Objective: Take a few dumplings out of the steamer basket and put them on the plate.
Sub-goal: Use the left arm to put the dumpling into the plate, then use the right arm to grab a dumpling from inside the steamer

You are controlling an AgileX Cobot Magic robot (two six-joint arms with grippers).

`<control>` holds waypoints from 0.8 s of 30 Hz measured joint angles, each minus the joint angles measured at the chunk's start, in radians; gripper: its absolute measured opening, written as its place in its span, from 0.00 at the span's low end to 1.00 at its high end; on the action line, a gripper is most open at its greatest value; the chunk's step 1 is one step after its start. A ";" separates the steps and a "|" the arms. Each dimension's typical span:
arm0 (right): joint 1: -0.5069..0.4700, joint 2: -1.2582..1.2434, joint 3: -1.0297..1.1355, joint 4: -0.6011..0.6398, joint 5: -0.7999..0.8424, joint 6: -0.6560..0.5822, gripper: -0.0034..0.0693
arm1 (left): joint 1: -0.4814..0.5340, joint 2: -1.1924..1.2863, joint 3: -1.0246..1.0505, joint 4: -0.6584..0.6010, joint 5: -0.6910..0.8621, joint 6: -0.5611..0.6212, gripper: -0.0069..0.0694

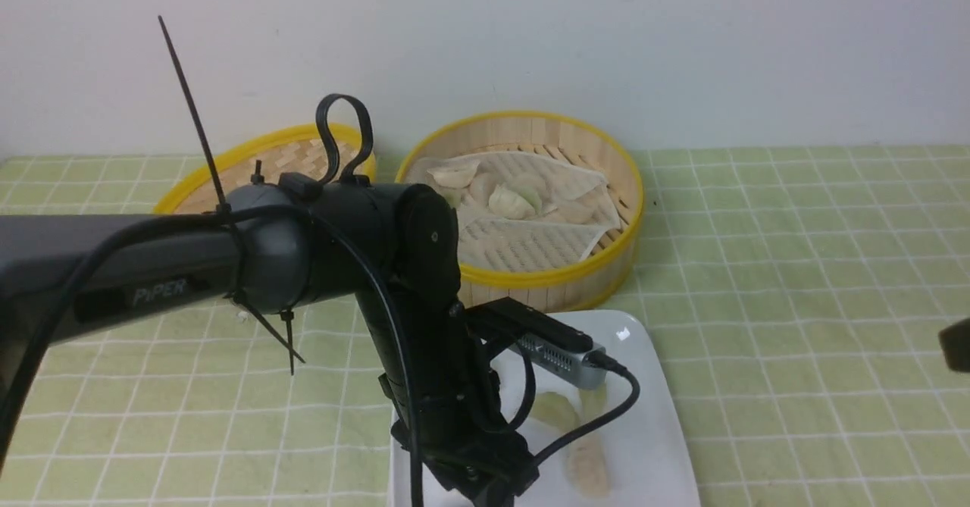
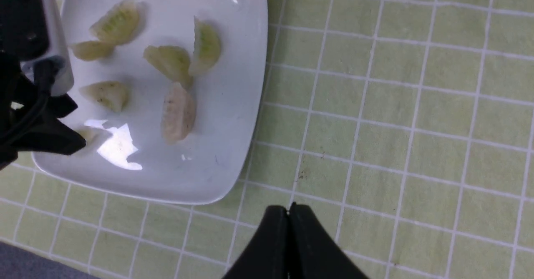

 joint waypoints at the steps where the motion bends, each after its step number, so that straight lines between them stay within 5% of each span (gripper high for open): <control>1: 0.000 0.022 -0.012 0.008 -0.003 -0.009 0.03 | -0.001 0.000 0.000 -0.002 0.000 0.000 0.69; 4: 0.000 0.123 -0.093 0.047 -0.015 -0.066 0.03 | 0.005 -0.003 -0.007 -0.001 0.005 -0.018 0.73; 6: 0.000 0.183 -0.142 0.076 -0.022 -0.114 0.03 | 0.020 -0.023 -0.015 0.002 0.009 -0.047 0.67; 11: 0.031 0.429 -0.335 0.148 -0.031 -0.231 0.03 | 0.098 -0.206 -0.021 0.031 0.030 -0.123 0.24; 13: 0.059 0.521 -0.417 0.147 -0.036 -0.267 0.03 | 0.125 -0.290 -0.021 0.037 0.036 -0.137 0.14; 24: 0.167 0.999 -0.842 0.053 -0.145 -0.335 0.12 | 0.142 -0.698 -0.018 0.040 0.160 -0.172 0.08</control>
